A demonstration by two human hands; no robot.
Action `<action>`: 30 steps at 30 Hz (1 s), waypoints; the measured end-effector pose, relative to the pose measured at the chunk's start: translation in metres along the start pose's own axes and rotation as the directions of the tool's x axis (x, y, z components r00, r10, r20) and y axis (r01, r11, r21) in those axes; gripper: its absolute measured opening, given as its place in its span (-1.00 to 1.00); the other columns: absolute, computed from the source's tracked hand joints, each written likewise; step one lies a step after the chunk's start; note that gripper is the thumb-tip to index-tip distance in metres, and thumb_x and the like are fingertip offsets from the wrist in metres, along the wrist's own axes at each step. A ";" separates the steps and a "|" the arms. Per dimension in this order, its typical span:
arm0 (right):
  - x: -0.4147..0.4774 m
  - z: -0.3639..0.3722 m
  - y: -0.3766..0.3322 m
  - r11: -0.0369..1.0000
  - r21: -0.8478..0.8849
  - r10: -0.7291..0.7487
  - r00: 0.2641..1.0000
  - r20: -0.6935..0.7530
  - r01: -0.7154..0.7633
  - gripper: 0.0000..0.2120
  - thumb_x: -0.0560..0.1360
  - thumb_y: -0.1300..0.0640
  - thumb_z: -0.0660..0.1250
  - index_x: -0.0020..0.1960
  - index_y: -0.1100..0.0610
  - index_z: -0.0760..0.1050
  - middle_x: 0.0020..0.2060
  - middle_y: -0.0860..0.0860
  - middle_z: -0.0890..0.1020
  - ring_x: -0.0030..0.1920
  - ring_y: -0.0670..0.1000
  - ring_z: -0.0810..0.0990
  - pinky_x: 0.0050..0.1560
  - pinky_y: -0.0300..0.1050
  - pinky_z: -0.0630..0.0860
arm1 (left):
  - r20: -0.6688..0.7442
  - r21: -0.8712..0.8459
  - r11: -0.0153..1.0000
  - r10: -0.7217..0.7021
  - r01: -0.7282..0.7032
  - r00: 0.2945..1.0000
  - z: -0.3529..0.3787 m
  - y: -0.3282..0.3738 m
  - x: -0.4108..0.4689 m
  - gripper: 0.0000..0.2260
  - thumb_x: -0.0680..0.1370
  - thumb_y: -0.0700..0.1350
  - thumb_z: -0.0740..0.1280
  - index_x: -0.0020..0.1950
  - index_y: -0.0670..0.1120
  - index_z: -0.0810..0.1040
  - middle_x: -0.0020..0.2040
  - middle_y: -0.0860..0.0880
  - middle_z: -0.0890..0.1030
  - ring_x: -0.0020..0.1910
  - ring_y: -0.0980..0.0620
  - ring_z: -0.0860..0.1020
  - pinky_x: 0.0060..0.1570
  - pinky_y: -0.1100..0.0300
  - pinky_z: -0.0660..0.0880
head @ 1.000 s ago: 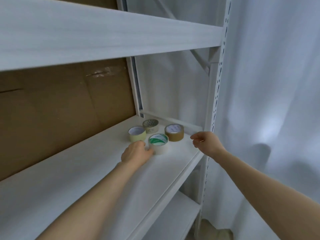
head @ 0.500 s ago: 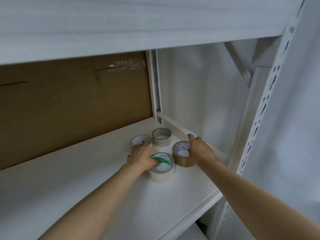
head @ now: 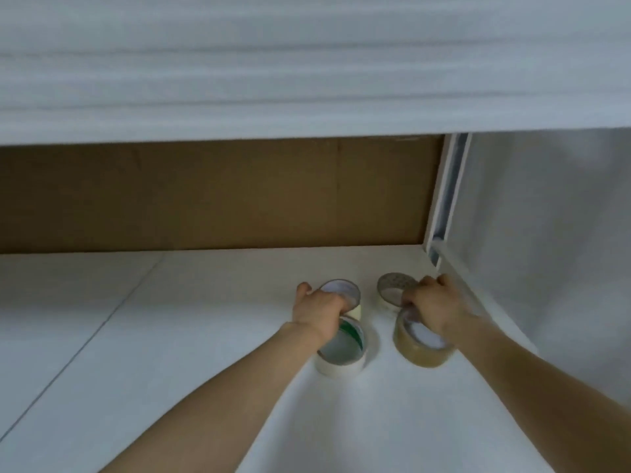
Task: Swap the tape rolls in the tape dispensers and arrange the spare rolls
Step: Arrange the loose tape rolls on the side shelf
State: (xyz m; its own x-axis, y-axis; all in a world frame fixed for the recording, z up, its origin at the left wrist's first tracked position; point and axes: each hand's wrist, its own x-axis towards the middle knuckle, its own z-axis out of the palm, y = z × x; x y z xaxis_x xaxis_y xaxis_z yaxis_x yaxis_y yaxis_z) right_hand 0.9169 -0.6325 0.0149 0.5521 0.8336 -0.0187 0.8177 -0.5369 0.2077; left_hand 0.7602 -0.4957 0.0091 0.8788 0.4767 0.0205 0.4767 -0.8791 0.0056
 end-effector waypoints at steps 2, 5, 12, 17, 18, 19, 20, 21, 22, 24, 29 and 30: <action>0.009 -0.012 -0.035 0.998 0.020 -0.066 0.996 -0.057 0.067 -0.76 0.54 -0.04 0.15 0.14 -0.09 0.50 0.11 0.05 0.50 0.11 0.11 0.41 0.10 -0.13 0.27 | -0.018 -0.041 0.997 -0.070 0.070 0.997 -0.008 -0.036 -0.019 -0.84 0.56 -0.10 0.20 0.01 -0.02 0.57 0.03 -0.07 0.63 0.10 -0.13 0.50 0.20 0.08 0.13; 0.027 -0.030 -0.104 0.978 0.098 -0.175 0.979 -0.103 0.186 -0.77 0.53 -0.09 0.16 0.09 -0.09 0.52 0.06 0.04 0.53 0.12 0.08 0.42 0.09 -0.13 0.23 | -0.059 -0.085 0.983 -0.167 0.162 0.984 -0.021 -0.100 -0.055 -0.88 0.55 -0.10 0.21 -0.05 -0.03 0.55 -0.01 -0.05 0.64 0.05 -0.11 0.52 0.22 0.07 0.13; 0.053 -0.087 -0.330 0.893 0.162 -0.388 0.900 -0.197 0.420 -0.86 0.47 -0.01 0.27 -0.02 -0.05 0.54 -0.03 0.05 0.55 0.08 0.10 0.46 0.02 -0.11 0.28 | -0.159 -0.062 0.930 -0.366 0.361 0.917 -0.037 -0.281 -0.197 -0.81 0.54 -0.13 0.25 0.06 0.03 0.61 0.00 0.01 0.66 0.03 -0.04 0.54 0.23 0.09 0.13; 0.043 -0.116 -0.491 0.804 0.204 -0.507 0.823 -0.255 0.559 -0.88 0.44 0.03 0.30 -0.07 0.00 0.56 -0.12 0.07 0.59 0.00 0.13 0.53 -0.09 -0.12 0.32 | -0.179 -0.044 0.863 -0.502 0.502 0.846 -0.036 -0.396 -0.302 -0.85 0.51 -0.14 0.28 -0.02 0.01 0.62 -0.12 0.01 0.63 -0.12 -0.02 0.43 -0.14 0.14 -0.05; 0.039 -0.120 -0.515 0.791 0.222 -0.517 0.817 -0.255 0.570 -0.88 0.44 0.03 0.30 -0.05 -0.01 0.56 -0.13 0.06 0.56 0.00 0.14 0.53 -0.11 -0.14 0.32 | -0.178 -0.042 0.854 -0.518 0.519 0.837 -0.038 -0.414 -0.317 -0.84 0.50 -0.14 0.28 -0.01 0.02 0.62 -0.08 0.00 0.65 -0.11 -0.03 0.45 -0.15 0.14 -0.06; 0.036 -0.124 -0.536 0.783 0.237 -0.526 0.815 -0.243 0.575 -0.87 0.44 0.03 0.31 -0.04 -0.01 0.56 -0.13 0.06 0.53 0.00 0.14 0.53 -0.12 -0.16 0.32 | -0.177 -0.041 0.848 -0.527 0.528 0.832 -0.040 -0.430 -0.329 -0.83 0.51 -0.13 0.28 0.01 0.04 0.62 -0.05 0.00 0.65 -0.06 -0.04 0.48 -0.11 0.14 -0.03; 0.034 -0.127 -0.554 0.776 0.246 -0.536 0.813 -0.229 0.581 -0.87 0.45 0.03 0.31 -0.02 -0.01 0.56 -0.12 0.06 0.52 0.01 0.13 0.53 -0.12 -0.18 0.33 | -0.173 -0.044 0.845 -0.532 0.533 0.829 -0.042 -0.444 -0.338 -0.83 0.52 -0.11 0.28 0.03 0.05 0.62 -0.02 0.00 0.65 -0.01 -0.05 0.50 -0.07 0.13 0.03; 0.035 -0.130 -0.569 0.770 0.253 -0.545 0.810 -0.217 0.586 -0.87 0.46 0.05 0.30 -0.01 -0.01 0.56 -0.10 0.05 0.54 0.01 0.12 0.53 -0.13 -0.17 0.35 | -0.169 -0.052 0.845 -0.533 0.532 0.829 -0.043 -0.458 -0.345 -0.83 0.53 -0.09 0.28 0.04 0.06 0.63 0.00 0.00 0.65 0.02 -0.06 0.51 -0.04 0.12 0.07; 0.036 -0.133 -0.583 0.765 0.263 -0.548 0.809 -0.211 0.588 -0.88 0.47 0.07 0.30 -0.01 -0.02 0.56 -0.07 0.04 0.56 0.01 0.09 0.53 -0.15 -0.17 0.38 | -0.169 -0.062 0.847 -0.529 0.527 0.831 -0.044 -0.472 -0.351 -0.83 0.54 -0.07 0.28 0.05 0.07 0.63 0.00 0.01 0.65 0.04 -0.06 0.51 -0.03 0.12 0.10; 0.043 -0.140 -0.608 0.765 0.276 -0.544 0.813 -0.207 0.582 -0.87 0.47 0.11 0.28 -0.03 -0.04 0.56 -0.05 0.00 0.59 -0.01 0.06 0.53 -0.15 -0.12 0.42 | -0.171 -0.087 0.853 -0.522 0.515 0.836 -0.044 -0.499 -0.356 -0.83 0.54 -0.07 0.28 0.05 0.07 0.64 0.00 0.01 0.66 0.04 -0.06 0.52 -0.01 0.14 0.15; 0.083 -0.151 -0.660 0.781 0.266 -0.546 0.825 -0.148 0.565 -0.85 0.47 0.10 0.24 -0.02 -0.02 0.55 -0.06 0.04 0.62 -0.06 0.06 0.57 -0.14 -0.11 0.48 | -0.135 -0.252 0.838 -0.525 0.483 0.840 -0.045 -0.567 -0.342 -0.81 0.49 -0.13 0.37 0.07 0.05 0.65 0.03 0.00 0.66 0.02 -0.07 0.57 -0.01 0.06 0.56; 0.094 -0.151 -0.669 0.787 0.266 -0.541 0.830 -0.138 0.557 -0.85 0.47 0.10 0.23 -0.01 -0.02 0.55 -0.05 0.05 0.62 -0.05 0.08 0.58 -0.12 -0.11 0.49 | -0.131 -0.249 0.849 -0.506 0.465 0.853 -0.045 -0.582 -0.336 -0.80 0.49 -0.14 0.37 0.07 0.04 0.65 0.03 0.00 0.66 0.01 -0.07 0.57 -0.01 0.05 0.56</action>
State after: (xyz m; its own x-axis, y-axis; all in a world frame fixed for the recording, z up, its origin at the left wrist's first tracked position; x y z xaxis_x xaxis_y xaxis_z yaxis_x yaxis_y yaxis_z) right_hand 0.3967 -0.1756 0.0222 -0.0068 0.9999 0.0076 0.9942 0.0076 -0.1073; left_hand 0.1867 -0.1446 0.0442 0.5055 0.8504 0.1460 0.8088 -0.5259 0.2633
